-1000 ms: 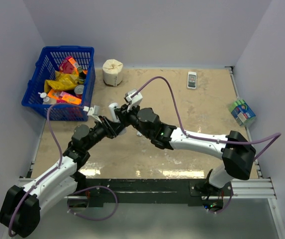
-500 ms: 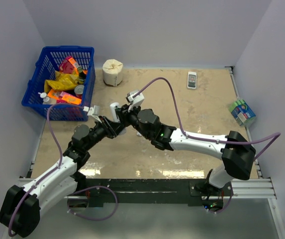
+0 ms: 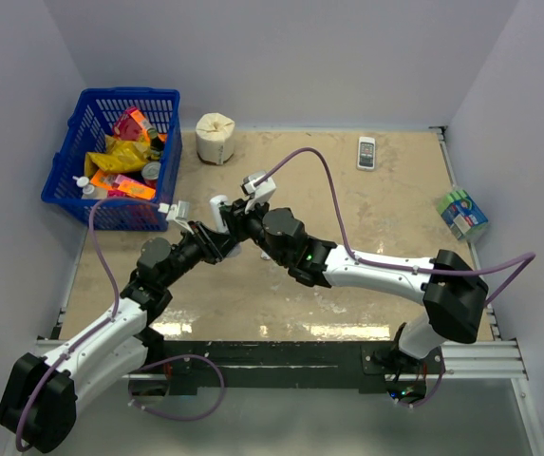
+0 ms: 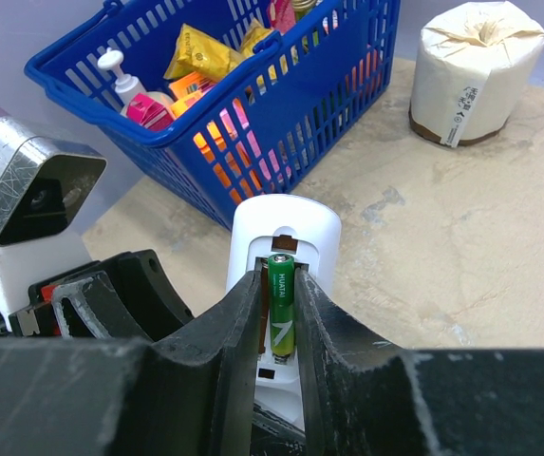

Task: Load the batteries into the remote control
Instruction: Load the battery into the remote control.

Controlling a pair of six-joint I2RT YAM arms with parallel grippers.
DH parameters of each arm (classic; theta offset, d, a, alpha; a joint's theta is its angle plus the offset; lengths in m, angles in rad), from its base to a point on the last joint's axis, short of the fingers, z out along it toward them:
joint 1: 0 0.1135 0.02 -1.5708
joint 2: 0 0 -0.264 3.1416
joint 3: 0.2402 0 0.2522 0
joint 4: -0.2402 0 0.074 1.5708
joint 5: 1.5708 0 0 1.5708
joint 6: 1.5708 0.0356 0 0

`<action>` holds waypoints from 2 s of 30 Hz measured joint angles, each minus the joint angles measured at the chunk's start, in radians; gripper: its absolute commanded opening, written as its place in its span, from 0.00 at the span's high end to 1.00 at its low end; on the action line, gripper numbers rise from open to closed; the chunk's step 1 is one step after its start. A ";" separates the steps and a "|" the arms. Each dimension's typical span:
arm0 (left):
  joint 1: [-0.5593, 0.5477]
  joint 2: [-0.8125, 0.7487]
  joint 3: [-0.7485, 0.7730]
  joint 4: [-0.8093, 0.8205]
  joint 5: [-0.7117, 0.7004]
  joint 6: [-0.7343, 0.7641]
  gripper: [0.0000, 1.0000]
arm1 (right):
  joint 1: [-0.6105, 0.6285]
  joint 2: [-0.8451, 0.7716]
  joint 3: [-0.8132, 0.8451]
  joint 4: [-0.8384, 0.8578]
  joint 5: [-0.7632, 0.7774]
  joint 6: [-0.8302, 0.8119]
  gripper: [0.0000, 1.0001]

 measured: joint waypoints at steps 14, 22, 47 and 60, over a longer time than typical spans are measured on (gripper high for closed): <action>0.000 0.004 0.000 0.002 0.002 0.000 1.00 | 0.000 -0.001 -0.001 0.005 0.028 0.014 0.66; 0.000 0.006 0.000 0.008 0.002 0.000 1.00 | 0.000 -0.001 -0.001 0.008 0.028 0.012 0.66; -0.001 0.007 -0.001 0.029 0.012 0.000 1.00 | -0.004 -0.003 -0.001 -0.001 0.043 -0.029 0.46; -0.002 0.013 -0.001 0.061 0.037 0.000 1.00 | -0.006 -0.020 0.024 -0.052 0.018 -0.061 0.33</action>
